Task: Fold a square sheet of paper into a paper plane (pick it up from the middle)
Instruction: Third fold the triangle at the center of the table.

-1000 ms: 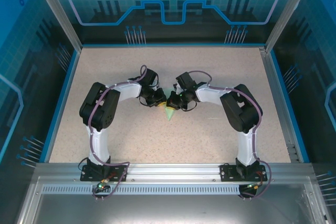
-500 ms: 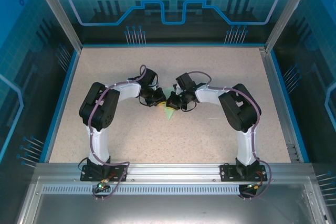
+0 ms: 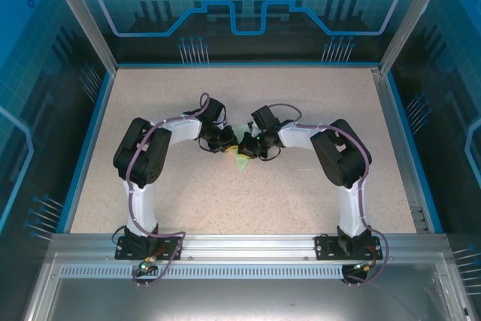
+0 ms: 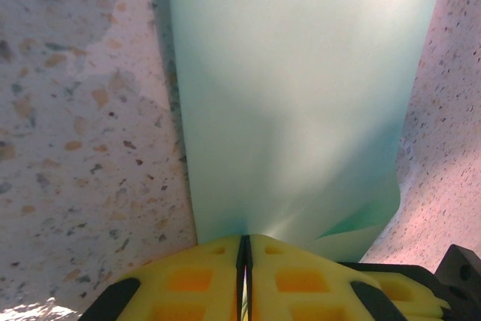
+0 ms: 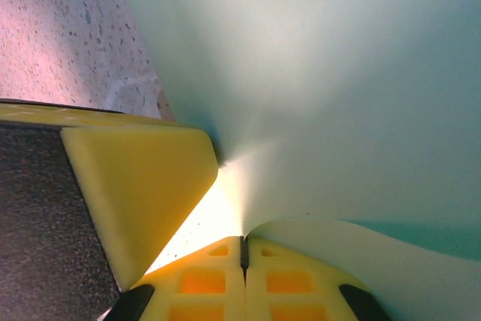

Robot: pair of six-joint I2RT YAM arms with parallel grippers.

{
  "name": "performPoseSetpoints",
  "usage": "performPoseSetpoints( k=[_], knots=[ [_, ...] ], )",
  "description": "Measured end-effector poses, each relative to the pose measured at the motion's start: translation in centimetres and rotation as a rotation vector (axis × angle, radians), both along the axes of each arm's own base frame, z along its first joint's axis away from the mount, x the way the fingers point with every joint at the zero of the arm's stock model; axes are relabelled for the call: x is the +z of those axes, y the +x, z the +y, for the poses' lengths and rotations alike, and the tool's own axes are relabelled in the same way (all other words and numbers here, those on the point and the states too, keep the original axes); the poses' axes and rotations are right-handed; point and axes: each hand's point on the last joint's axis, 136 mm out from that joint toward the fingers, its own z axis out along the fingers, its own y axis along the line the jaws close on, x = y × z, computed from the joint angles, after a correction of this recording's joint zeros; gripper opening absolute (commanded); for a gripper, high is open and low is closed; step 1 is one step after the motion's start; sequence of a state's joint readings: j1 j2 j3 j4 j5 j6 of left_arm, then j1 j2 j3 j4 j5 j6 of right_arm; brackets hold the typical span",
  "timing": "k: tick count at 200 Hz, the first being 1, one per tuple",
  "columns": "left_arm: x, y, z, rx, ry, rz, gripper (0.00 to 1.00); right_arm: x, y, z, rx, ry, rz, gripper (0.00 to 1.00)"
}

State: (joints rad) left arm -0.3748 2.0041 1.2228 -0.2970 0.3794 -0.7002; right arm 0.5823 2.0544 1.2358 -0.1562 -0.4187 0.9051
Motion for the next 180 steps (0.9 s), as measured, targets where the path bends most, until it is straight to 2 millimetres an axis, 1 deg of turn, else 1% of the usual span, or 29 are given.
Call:
performPoseSetpoints(
  k=[180],
  knots=[
    [0.02,0.18,0.18,0.005,0.003,0.005,0.12,-0.03,0.25,0.32,-0.004,0.024,-0.013,0.04]
  ],
)
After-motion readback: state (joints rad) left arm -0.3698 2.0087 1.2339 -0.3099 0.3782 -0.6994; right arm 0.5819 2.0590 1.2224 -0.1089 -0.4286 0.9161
